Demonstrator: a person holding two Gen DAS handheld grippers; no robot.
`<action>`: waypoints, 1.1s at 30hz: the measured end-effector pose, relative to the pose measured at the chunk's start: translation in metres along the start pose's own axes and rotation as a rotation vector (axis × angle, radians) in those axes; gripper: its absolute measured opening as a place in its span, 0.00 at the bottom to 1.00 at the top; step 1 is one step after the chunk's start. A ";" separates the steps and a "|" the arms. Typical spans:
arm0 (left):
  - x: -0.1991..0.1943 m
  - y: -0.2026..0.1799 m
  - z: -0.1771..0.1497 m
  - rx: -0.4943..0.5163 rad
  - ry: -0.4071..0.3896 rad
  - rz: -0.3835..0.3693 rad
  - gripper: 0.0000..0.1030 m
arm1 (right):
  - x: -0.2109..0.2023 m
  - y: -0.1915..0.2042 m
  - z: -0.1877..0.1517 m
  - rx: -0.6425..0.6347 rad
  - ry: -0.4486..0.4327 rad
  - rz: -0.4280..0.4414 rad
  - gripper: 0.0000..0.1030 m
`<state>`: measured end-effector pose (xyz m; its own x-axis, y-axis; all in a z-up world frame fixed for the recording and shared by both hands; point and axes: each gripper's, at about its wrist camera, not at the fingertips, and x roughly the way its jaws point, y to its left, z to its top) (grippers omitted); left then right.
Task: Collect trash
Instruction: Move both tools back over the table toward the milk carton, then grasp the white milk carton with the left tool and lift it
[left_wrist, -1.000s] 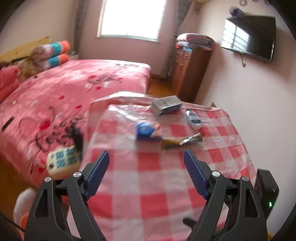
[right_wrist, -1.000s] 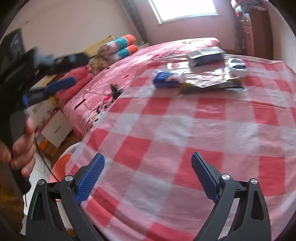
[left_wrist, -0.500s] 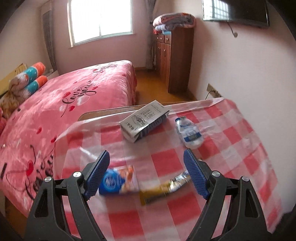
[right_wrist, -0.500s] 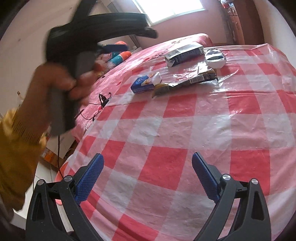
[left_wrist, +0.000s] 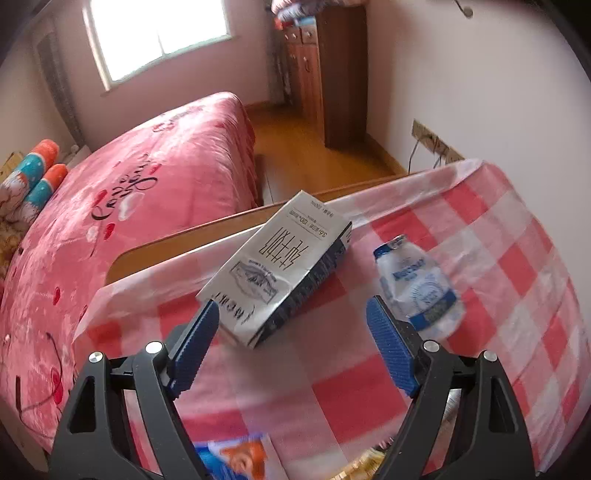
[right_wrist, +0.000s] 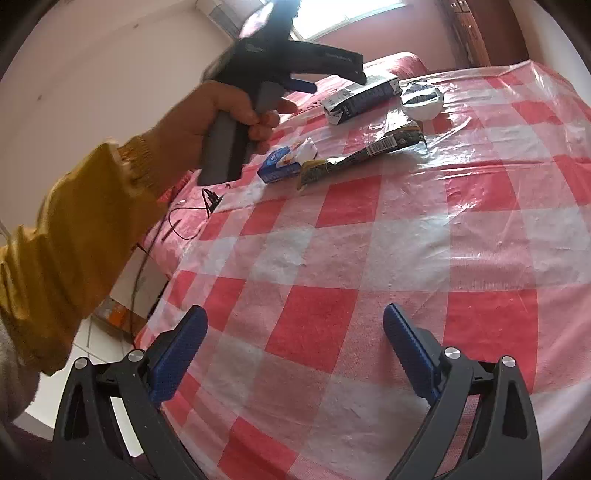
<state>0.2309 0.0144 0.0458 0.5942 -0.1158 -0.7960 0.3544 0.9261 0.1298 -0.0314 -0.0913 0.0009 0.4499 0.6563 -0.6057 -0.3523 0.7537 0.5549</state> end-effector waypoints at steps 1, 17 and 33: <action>0.006 0.000 0.002 0.015 0.009 0.011 0.80 | 0.000 -0.001 0.000 0.006 0.001 0.007 0.92; 0.049 0.011 0.025 0.068 0.039 0.059 0.80 | -0.001 -0.006 0.002 0.038 0.012 0.051 0.93; 0.051 -0.003 0.024 0.158 0.015 0.073 0.79 | 0.000 -0.005 0.002 0.032 0.010 0.043 0.93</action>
<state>0.2774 -0.0032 0.0186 0.6119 -0.0434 -0.7898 0.4200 0.8639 0.2779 -0.0280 -0.0951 -0.0002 0.4265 0.6888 -0.5862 -0.3447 0.7230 0.5988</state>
